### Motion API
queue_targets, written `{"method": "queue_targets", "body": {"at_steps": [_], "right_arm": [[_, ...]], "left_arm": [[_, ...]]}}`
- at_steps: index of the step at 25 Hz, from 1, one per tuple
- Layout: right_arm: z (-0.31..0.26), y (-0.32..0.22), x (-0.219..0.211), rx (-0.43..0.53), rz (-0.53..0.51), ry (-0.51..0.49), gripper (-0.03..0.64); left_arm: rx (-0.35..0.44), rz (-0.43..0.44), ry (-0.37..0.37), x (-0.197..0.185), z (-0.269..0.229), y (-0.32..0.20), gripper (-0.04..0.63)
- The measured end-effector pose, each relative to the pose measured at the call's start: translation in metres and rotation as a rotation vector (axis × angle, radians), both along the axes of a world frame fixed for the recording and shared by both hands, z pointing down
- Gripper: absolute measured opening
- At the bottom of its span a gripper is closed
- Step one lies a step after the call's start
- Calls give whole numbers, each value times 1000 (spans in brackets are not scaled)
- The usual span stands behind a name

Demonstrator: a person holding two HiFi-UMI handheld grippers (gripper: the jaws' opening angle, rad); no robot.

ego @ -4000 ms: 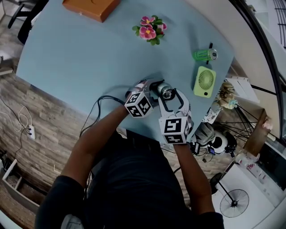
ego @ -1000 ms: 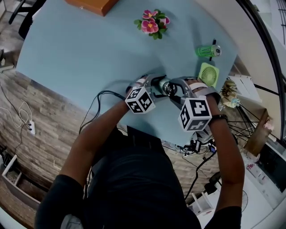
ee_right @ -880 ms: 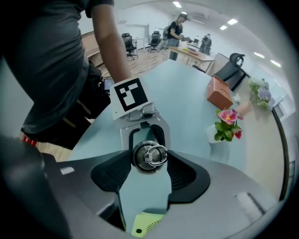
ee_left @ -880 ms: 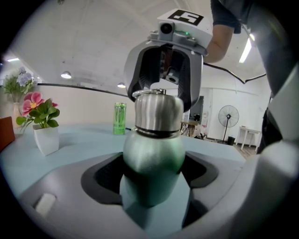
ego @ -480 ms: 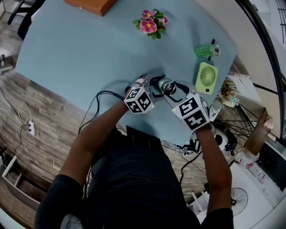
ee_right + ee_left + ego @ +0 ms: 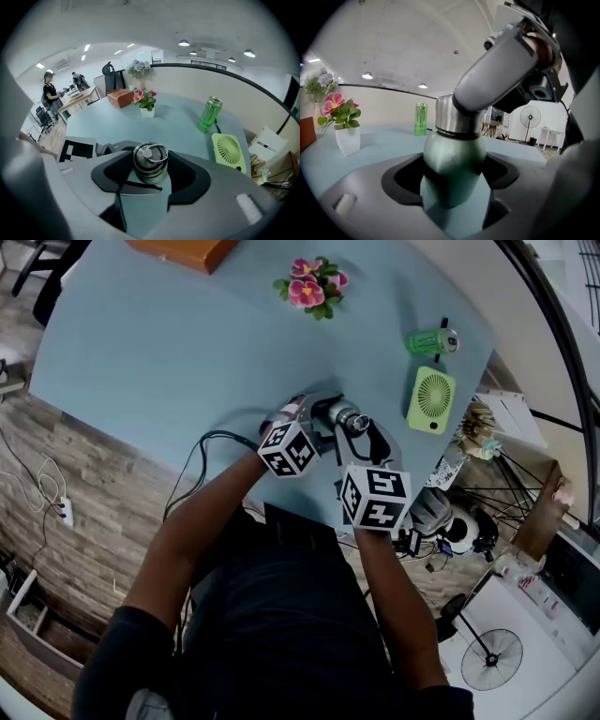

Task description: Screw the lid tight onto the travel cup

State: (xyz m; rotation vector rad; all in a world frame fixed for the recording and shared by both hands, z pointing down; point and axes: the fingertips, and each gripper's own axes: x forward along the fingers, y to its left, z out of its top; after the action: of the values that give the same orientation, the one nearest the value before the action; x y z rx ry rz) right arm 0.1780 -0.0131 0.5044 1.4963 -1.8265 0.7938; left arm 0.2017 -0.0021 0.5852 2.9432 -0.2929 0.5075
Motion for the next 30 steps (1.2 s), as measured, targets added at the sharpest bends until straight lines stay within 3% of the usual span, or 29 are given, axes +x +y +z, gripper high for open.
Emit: {"method": "queue_targets", "body": {"at_steps": [6,11,13,15,20,22,26,30], "right_arm": [[1,-1,0,-14,-35,-8,236],[-10,-2,-5,-40,-228,-41,257],[-20,1,-9,-43,-370,-17,262],[-32,4,-16,-44,-574,33,262],[-27,15,-20,-69,-1219,364,261],[-16,18,-18,-103,-1407,456,262],[0,18,-18,-139,-1564,496,261],[6,20,-17,-155,-1582,477,227]], "left_arm": [[-1,0,1,1,0,0,425],[-2,1,0,1,0,0,425],[-2,1,1,1,-1,0,425],[-1,2,1,1,-1,0,425],[-2,2,-1,1,0,0,425],[-2,1,-1,1,0,0,425],[-1,1,1,1,-1,0,425],[-2,2,2,1,-1,0,425]]}}
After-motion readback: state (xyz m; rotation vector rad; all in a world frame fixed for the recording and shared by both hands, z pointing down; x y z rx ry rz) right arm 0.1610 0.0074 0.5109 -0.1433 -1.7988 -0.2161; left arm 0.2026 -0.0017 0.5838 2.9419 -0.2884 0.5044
